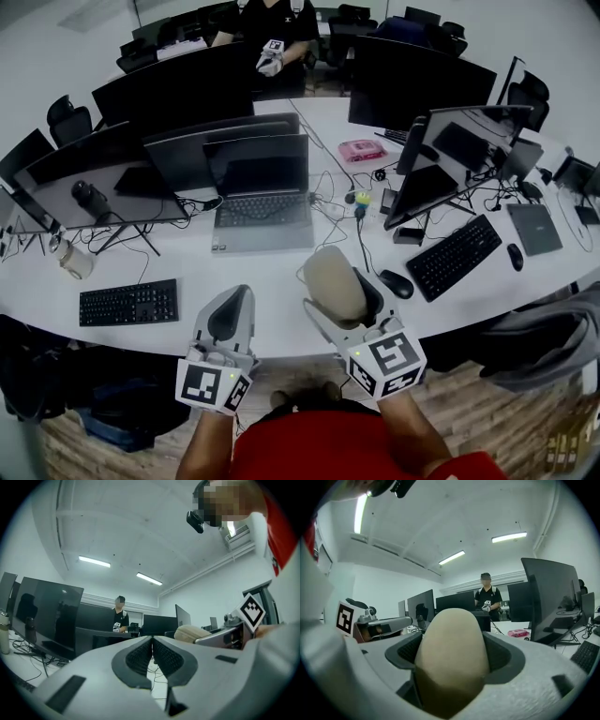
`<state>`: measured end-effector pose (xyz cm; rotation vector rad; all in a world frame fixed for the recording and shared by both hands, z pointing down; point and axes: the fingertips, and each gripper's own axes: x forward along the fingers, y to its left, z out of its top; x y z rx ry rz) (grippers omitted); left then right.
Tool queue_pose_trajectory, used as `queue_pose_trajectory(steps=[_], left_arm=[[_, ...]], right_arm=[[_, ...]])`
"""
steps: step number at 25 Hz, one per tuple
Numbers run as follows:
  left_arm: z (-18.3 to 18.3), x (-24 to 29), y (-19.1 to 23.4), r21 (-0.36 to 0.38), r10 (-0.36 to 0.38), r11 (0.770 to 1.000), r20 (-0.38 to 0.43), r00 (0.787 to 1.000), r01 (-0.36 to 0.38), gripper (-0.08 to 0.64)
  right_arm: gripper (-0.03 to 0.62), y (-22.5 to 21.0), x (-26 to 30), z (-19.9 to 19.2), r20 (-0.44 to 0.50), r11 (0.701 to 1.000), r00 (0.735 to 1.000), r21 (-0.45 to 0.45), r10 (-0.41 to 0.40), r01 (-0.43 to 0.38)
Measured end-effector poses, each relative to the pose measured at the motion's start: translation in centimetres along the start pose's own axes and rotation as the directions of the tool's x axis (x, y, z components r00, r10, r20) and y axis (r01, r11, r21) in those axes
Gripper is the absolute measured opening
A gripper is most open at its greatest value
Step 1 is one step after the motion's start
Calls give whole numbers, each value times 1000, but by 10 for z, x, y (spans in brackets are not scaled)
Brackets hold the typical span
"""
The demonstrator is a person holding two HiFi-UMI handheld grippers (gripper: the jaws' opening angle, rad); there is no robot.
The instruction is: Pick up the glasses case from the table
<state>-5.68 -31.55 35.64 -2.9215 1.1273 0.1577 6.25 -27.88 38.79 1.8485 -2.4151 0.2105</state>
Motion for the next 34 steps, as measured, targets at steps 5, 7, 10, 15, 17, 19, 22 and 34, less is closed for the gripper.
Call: queue_pose_trajectory(steps=[5,7,10,15,17,19,22,34], left_arm=[[3,5,-5,2,-10,1000,5,1000,10,11],[4,5,-6,3,-11,1000,8,1000,11,11],[6,6,-6,4,-8,1000,12,1000,8,11],[5,6,-3,4,0,1000,10,1000,0,11],[4,6,-1,3,5,1000,10,1000,-5,11],[3,6,1,2,10,1000,9,1000,-10,11],[3,6,2,1,14,1000,8,1000,-14,11],[3,6,4,2,21,1000,8,1000,-21,11]], right_arm=[[394,-3,-2,2,10,1000,1000,3,-5,5],[393,-4,-2,1,11,1000,1000,6,-4,4],[393,-4,1,-2,9,1000,1000,2,-5,5],[392,-1,6,-4,-1,1000,1000,-10,5,-5],[391,1,8,-3,-3,1000,1000,-14,10,-10],[391,1,10,-2,-4,1000,1000,-16,14,-14],[391,1,12,-3,-3,1000,1000,-10,15,-15],[392,2,16,-1,5,1000,1000,-3,23,-23]])
